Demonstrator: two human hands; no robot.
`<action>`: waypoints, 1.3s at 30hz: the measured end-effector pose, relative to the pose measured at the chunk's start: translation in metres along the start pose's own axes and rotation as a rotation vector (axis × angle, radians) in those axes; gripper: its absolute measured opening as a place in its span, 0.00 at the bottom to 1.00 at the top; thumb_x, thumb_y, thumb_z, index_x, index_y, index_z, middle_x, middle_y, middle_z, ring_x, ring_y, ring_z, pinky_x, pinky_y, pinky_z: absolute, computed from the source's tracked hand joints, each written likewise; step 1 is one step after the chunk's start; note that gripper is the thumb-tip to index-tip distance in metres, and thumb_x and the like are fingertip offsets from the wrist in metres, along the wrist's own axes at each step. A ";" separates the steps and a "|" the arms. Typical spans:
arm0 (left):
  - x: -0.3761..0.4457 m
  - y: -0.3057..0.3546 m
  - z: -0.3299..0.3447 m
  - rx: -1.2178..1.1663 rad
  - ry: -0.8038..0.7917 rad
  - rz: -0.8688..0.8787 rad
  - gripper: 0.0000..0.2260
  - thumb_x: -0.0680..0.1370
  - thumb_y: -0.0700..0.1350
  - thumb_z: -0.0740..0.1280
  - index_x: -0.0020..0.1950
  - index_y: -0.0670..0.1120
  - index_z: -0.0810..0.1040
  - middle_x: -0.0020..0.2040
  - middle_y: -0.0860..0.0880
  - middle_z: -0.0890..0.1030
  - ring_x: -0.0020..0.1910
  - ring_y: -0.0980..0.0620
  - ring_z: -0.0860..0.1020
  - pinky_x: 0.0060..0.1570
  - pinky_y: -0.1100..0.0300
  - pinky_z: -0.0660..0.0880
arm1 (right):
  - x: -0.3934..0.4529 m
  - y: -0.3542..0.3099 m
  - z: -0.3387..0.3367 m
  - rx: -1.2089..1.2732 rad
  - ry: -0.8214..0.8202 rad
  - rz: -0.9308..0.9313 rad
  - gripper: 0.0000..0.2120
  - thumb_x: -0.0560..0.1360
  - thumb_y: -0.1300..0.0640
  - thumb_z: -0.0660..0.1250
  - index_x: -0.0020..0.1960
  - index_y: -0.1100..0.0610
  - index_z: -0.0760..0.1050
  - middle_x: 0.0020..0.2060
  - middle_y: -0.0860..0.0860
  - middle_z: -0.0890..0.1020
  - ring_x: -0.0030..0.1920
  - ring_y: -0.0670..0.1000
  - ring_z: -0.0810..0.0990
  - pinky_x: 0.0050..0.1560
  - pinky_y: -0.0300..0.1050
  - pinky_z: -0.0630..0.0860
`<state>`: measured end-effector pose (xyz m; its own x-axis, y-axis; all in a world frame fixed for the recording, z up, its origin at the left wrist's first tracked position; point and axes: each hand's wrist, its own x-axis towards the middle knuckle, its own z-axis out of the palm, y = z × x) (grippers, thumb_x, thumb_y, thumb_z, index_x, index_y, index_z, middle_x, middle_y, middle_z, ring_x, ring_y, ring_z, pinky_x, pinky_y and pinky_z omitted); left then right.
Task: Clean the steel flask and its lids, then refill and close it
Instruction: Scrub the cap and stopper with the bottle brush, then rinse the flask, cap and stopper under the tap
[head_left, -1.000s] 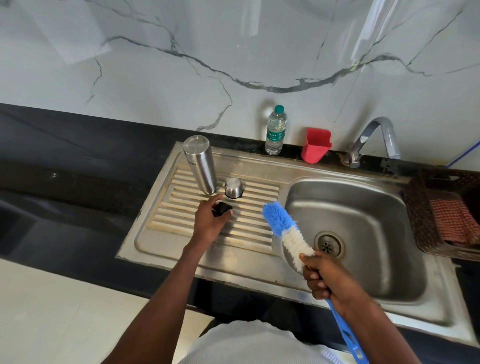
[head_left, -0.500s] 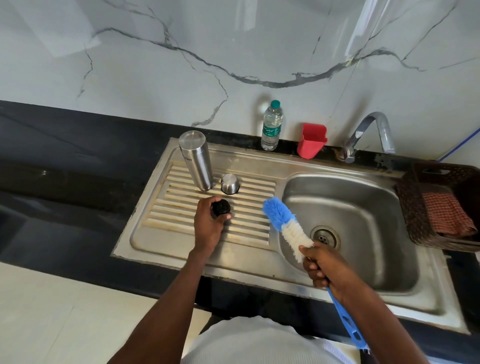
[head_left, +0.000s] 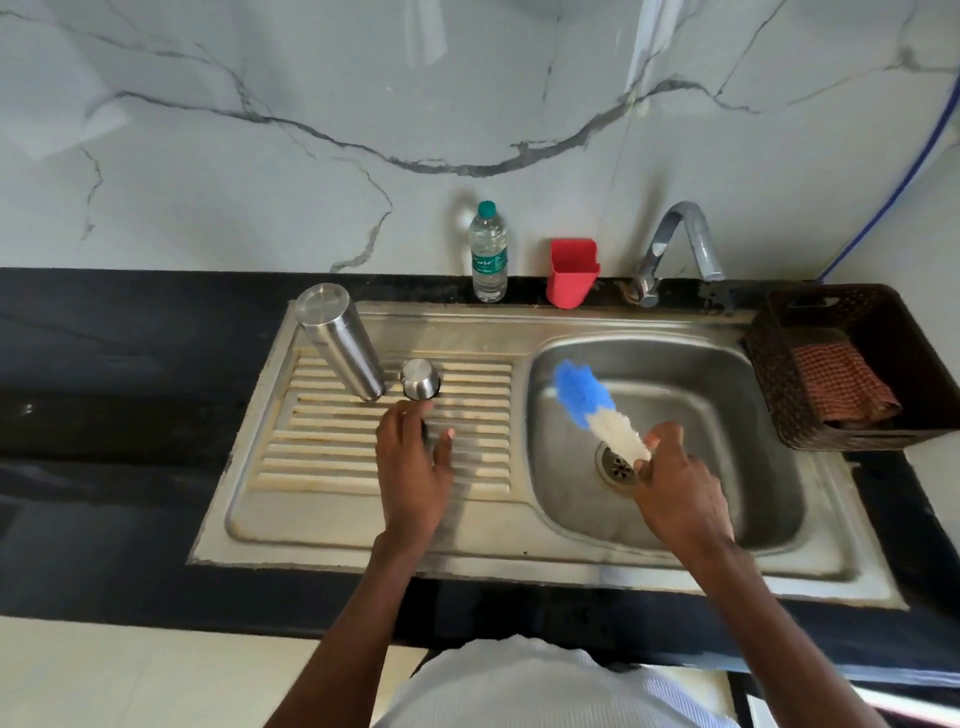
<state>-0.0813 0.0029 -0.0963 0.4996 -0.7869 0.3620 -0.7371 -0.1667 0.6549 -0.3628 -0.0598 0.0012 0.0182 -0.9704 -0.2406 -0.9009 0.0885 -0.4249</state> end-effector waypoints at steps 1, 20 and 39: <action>0.000 0.011 0.004 -0.029 -0.041 0.051 0.17 0.82 0.47 0.72 0.70 0.48 0.76 0.67 0.49 0.74 0.65 0.49 0.74 0.63 0.55 0.76 | 0.004 0.005 -0.002 0.028 0.005 -0.008 0.13 0.79 0.59 0.65 0.61 0.52 0.65 0.41 0.54 0.77 0.38 0.60 0.74 0.40 0.50 0.69; 0.158 0.050 0.108 0.403 -0.790 0.080 0.29 0.79 0.49 0.71 0.77 0.43 0.67 0.74 0.43 0.73 0.72 0.41 0.73 0.68 0.50 0.71 | 0.139 -0.110 -0.160 0.844 -0.137 -0.408 0.07 0.80 0.60 0.67 0.52 0.59 0.83 0.36 0.55 0.82 0.36 0.48 0.78 0.39 0.41 0.72; 0.158 0.038 0.135 0.543 -0.851 0.015 0.46 0.73 0.51 0.81 0.82 0.40 0.60 0.85 0.37 0.54 0.80 0.40 0.66 0.75 0.49 0.68 | 0.289 -0.163 -0.097 0.359 0.257 -0.419 0.10 0.82 0.58 0.61 0.51 0.55 0.82 0.39 0.46 0.82 0.47 0.55 0.84 0.54 0.55 0.79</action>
<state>-0.0920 -0.2080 -0.1036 0.1542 -0.9183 -0.3645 -0.9541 -0.2343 0.1867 -0.2525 -0.3767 0.0855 0.1939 -0.9583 0.2099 -0.6364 -0.2857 -0.7165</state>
